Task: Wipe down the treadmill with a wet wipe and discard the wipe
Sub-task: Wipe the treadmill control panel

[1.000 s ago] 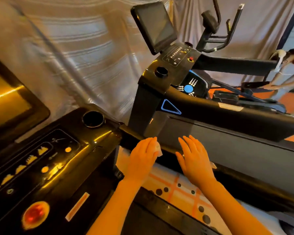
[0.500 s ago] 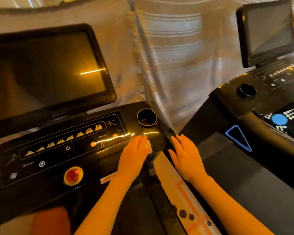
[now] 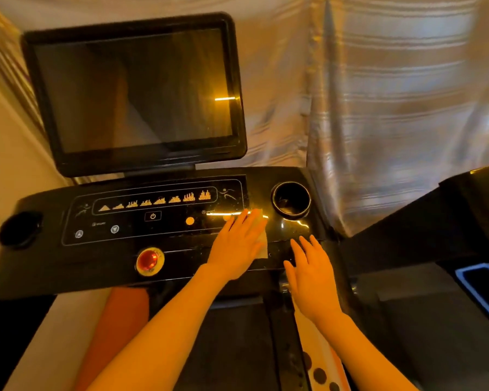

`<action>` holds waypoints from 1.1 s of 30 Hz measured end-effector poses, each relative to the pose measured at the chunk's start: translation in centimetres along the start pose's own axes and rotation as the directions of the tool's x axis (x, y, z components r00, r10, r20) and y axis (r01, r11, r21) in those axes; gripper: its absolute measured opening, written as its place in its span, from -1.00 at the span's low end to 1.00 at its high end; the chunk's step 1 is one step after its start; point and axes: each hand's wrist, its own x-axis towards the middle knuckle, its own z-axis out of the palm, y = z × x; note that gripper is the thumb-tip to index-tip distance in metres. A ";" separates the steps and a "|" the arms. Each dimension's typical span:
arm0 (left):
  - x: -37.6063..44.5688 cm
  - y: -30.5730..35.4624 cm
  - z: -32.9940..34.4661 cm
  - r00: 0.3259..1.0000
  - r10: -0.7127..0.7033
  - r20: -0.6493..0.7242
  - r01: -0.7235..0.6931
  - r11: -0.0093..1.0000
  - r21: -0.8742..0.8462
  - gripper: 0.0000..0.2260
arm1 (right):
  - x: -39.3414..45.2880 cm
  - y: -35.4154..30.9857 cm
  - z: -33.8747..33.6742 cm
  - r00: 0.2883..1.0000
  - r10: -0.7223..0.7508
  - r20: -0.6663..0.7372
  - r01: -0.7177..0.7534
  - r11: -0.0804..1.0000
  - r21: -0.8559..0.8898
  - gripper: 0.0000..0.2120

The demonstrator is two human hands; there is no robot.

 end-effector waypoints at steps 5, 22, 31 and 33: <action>-1.1 -2.9 -0.7 0.977 -0.190 -0.097 0.180 0.978 -0.108 -0.48 | 2.1 -3.3 1.0 0.996 -0.061 -0.062 0.065 0.996 0.059 -0.49; -0.9 -7.0 1.9 0.918 -0.342 -0.198 0.331 0.939 -0.091 -0.53 | 2.6 -6.7 7.0 0.997 -0.002 0.075 0.007 0.997 -0.078 -0.22; -1.0 -7.1 2.3 0.915 -0.328 -0.235 0.305 0.943 -0.129 -0.54 | 2.7 -7.5 6.8 0.995 0.053 0.090 -0.057 0.997 0.044 -0.14; -1.0 -7.1 2.3 0.915 -0.327 -0.237 0.301 0.944 -0.137 -0.54 | 4.1 -8.1 6.4 0.999 0.041 -0.023 -0.036 0.981 0.191 -0.29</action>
